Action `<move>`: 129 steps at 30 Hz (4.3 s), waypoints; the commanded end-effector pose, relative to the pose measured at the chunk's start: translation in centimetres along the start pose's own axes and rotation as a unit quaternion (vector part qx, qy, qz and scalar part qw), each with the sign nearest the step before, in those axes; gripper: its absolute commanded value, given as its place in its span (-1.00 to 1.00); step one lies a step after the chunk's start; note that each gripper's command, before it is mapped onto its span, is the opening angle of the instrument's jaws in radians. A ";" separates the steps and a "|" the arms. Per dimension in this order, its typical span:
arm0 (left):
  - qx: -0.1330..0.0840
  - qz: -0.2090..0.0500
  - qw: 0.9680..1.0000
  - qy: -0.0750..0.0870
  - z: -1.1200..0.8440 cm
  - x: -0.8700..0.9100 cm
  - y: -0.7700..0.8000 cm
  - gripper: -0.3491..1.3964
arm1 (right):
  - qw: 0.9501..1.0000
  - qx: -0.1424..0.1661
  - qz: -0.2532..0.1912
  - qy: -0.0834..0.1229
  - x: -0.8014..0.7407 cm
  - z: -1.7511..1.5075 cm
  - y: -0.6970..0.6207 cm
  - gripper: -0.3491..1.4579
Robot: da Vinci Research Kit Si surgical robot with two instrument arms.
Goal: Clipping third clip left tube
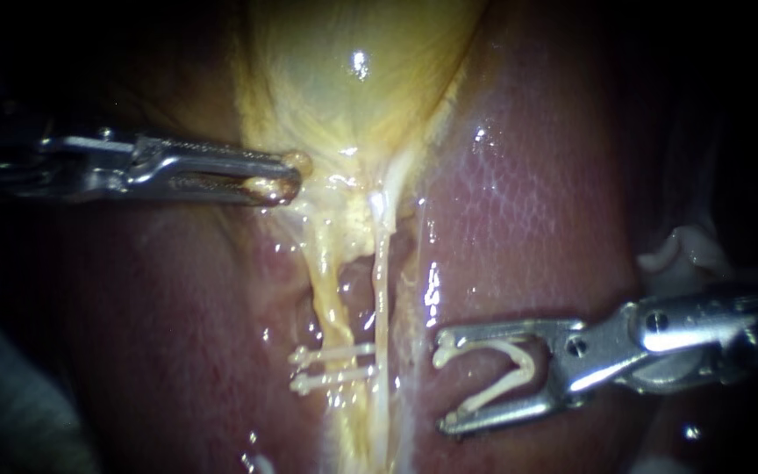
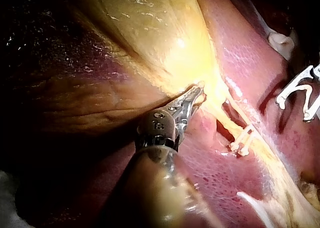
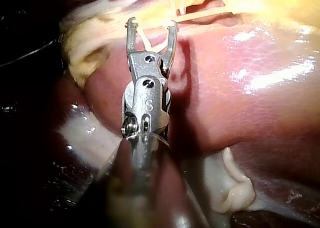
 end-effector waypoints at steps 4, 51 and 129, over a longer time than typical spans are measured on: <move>-0.002 0.000 1.000 -0.001 -0.05 0.01 0.00 -1.00 | 1.000 0.000 0.001 0.000 0.00 0.00 -0.01 -0.06; 0.011 -0.008 1.000 0.006 -0.73 0.22 0.01 -1.00 | 0.981 0.075 0.177 0.011 0.38 0.95 0.80 -0.11; 0.011 -0.011 1.000 0.006 -0.72 0.22 0.01 -1.00 | 0.954 0.133 0.235 0.130 0.63 1.45 1.08 -0.22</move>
